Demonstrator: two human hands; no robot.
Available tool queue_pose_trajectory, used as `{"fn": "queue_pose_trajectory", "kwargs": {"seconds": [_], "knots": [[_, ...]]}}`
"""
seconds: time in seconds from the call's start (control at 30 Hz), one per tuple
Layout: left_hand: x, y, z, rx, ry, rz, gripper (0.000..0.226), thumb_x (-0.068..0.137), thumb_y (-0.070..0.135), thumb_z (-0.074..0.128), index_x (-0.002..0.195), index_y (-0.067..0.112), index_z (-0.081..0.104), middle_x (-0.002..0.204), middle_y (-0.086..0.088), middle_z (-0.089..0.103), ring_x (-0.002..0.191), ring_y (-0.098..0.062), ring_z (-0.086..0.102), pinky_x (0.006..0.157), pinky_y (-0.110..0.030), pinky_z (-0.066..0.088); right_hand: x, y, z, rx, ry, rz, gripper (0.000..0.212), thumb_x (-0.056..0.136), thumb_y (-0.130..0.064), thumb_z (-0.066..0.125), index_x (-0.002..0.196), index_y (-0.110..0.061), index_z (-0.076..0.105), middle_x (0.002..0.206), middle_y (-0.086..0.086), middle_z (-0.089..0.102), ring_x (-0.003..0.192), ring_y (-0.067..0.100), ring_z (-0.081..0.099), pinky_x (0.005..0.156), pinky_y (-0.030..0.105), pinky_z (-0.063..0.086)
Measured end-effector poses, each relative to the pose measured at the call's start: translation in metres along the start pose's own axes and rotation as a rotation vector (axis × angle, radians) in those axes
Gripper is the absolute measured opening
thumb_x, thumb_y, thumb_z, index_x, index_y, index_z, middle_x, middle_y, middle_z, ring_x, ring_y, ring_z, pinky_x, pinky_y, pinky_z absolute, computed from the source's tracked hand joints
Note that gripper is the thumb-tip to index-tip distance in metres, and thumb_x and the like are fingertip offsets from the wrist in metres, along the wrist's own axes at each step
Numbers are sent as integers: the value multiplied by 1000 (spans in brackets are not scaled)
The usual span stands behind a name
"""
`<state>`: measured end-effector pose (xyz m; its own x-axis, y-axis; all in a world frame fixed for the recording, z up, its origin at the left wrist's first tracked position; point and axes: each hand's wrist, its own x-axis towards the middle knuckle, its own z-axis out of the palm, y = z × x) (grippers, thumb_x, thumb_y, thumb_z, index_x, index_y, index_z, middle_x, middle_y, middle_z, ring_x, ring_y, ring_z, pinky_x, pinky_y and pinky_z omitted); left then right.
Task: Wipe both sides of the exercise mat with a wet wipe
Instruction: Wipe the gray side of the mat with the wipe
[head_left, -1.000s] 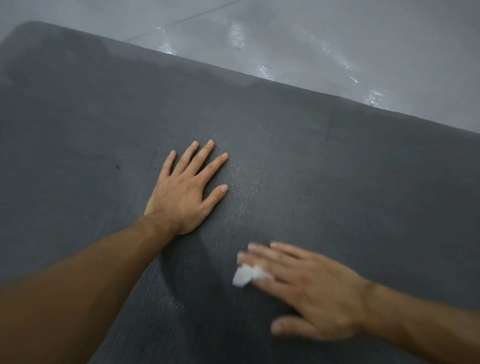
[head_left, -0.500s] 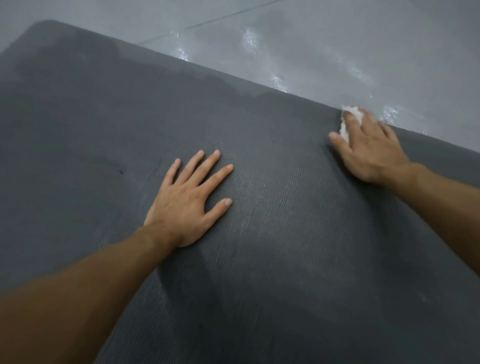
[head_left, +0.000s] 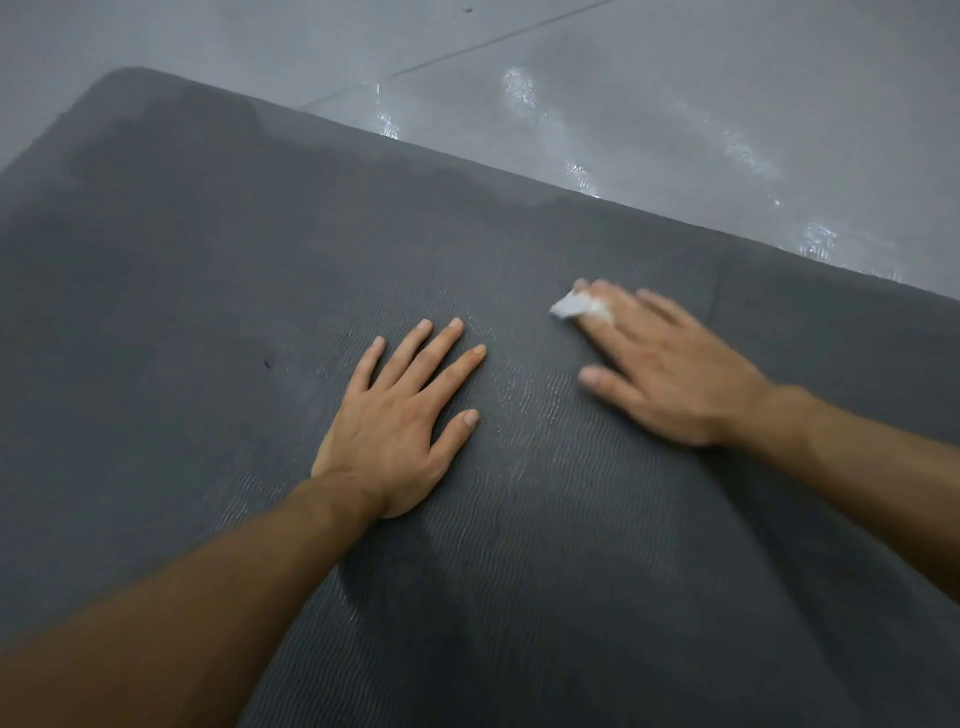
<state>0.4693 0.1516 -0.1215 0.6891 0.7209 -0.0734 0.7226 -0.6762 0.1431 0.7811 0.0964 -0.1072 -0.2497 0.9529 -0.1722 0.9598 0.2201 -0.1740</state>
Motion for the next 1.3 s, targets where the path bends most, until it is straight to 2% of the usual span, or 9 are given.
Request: {"fn": "queue_pose_trajectory", "kwargs": {"seconds": [0.17,0.27,0.53,0.63,0.83,0.93,1.03,1.17,1.3], "knots": [[0,-1,2,-11,1,0,61,107,55,20,164,38,13,173,12,2,159,-10,-5,128,-51,6,42,55,-11,82,111,393,86,96,-71,6,164,-18,18,172,12,15,160,24,10,128,45,11],[0,-1,2,-19,17,-10,60,107,50,22,165,33,16,173,11,5,159,-10,-3,129,-51,7,58,43,-9,141,102,463,87,97,-71,10,164,-16,17,172,16,14,160,27,10,129,47,10],[0,-1,4,-45,52,-40,61,107,38,18,164,20,21,173,6,10,159,-8,4,129,-44,7,-16,-98,15,50,-66,-107,83,103,-68,18,166,-16,13,175,6,5,161,20,-2,130,37,5],[0,-2,5,-27,52,-39,60,107,37,17,164,19,22,173,6,11,159,-9,5,129,-44,7,-60,-147,30,66,-151,-313,82,105,-69,19,165,-14,21,175,3,1,161,17,-8,131,39,5],[0,-2,4,3,46,-29,60,106,41,17,164,27,23,173,6,13,159,-11,7,129,-47,10,-105,-195,56,-80,-120,-616,70,107,-64,26,158,-19,42,174,3,14,161,20,5,127,37,14],[0,-2,4,5,51,-12,58,106,42,19,163,32,27,172,6,15,159,-14,10,128,-49,12,-76,-163,40,-46,-65,-405,66,109,-56,27,161,-16,35,174,2,14,161,17,5,128,39,8],[-1,-3,3,7,39,-14,58,106,44,18,162,36,25,172,6,14,159,-15,10,128,-49,9,-40,-105,22,-95,20,-5,67,107,-53,21,162,-16,32,173,2,19,161,19,8,129,39,10],[-2,-1,-1,6,-4,-9,61,104,47,10,163,38,20,173,6,10,159,-16,6,128,-48,5,-34,-33,6,92,36,475,74,103,-55,16,165,-15,20,174,6,13,161,24,7,129,44,11],[-10,-1,-2,-3,-43,1,61,104,50,7,164,37,13,174,7,4,160,-15,0,128,-48,1,-52,-59,6,89,-39,333,68,108,-52,23,166,-16,17,174,4,9,161,24,2,130,43,8]]}}
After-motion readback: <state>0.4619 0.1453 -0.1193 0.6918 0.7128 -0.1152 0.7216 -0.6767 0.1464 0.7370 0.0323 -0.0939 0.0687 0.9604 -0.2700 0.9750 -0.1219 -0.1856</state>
